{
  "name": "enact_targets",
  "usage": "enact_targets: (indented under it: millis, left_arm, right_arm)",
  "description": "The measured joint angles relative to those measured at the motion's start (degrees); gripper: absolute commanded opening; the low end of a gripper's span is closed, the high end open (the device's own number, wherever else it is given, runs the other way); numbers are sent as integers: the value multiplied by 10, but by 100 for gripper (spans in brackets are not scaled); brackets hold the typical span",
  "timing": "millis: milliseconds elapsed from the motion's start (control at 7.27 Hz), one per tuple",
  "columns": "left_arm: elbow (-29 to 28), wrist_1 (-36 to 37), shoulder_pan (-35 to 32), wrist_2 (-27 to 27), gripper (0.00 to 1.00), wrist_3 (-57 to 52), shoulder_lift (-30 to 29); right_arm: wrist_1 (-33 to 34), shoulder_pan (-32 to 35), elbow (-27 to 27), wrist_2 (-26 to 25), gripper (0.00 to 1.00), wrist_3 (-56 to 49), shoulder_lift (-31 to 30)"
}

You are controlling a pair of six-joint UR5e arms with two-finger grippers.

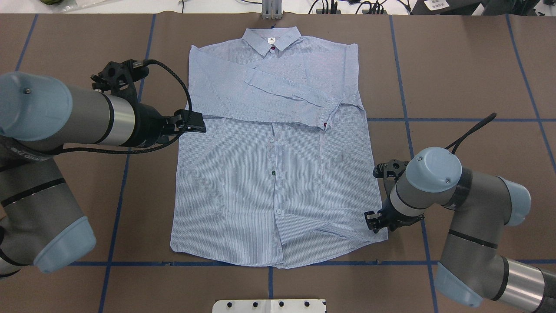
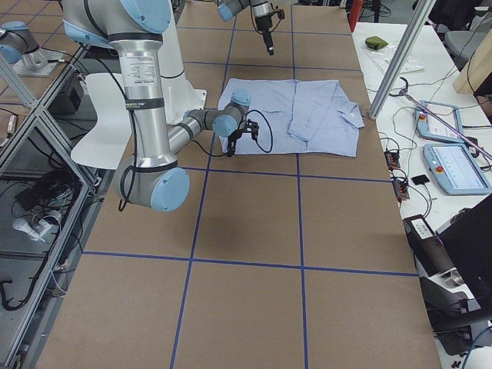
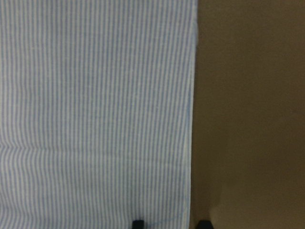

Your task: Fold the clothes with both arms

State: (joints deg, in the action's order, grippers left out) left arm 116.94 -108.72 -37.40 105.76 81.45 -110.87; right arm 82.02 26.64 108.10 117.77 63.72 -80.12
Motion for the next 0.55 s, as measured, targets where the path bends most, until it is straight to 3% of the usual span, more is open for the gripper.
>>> enact_targets:
  millis: [550]
  left_arm:
    - [-3, 0, 0, 0, 100, 0, 1]
  right_arm:
    - [1, 0, 5, 4, 0, 1, 7]
